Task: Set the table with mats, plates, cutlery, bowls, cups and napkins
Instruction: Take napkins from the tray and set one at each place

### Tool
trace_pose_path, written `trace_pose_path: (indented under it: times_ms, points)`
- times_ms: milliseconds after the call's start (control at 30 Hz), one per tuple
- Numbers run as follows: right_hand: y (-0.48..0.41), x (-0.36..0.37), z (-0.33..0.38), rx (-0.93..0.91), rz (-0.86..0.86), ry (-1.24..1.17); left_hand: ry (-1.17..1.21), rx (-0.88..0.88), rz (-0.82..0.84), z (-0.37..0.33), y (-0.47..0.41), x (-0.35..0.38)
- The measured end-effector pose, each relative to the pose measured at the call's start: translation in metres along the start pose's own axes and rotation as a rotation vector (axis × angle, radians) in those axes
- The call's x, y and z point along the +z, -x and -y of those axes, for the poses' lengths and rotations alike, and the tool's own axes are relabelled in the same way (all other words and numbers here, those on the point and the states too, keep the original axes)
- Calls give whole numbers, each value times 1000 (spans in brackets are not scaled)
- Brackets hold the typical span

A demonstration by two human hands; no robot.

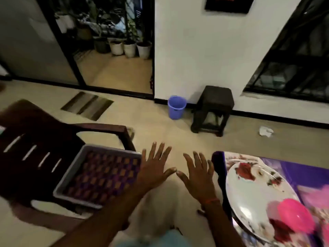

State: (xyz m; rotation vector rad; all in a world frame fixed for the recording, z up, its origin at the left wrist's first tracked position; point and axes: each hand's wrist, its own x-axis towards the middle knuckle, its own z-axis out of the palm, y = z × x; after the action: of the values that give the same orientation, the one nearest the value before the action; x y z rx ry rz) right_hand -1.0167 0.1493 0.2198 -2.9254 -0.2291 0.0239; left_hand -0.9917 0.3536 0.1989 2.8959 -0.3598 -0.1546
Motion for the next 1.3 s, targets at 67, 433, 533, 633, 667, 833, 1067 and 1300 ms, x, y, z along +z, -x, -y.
trace_pose_path:
  times_ms: [67, 433, 533, 633, 667, 833, 1067, 1300]
  points:
    - [-17, 0, 1, -23, -21, -52, 19, -50, 6, 1, -5, 0]
    - [-71, 26, 35, -298, 121, -153, 54, -438, 12, 28, 28, 12]
    - [-78, 39, 46, -358, 171, -143, 43, -525, 4, 41, 40, 19]
    - [-91, 51, 63, -427, 204, -111, 98, -600, 5, 55, 47, 18]
    - [-96, 52, 70, -450, 210, -115, 107, -620, -5, 60, 48, 17]
    - [-123, 57, 110, -557, 255, -125, 167, -738, -7, 89, 56, 18]
    - [-157, 77, 147, -635, 323, -76, 295, -831, -21, 126, 55, 24]
    - [-179, 113, 169, -657, 397, -34, 374, -904, 15, 162, 58, 52]
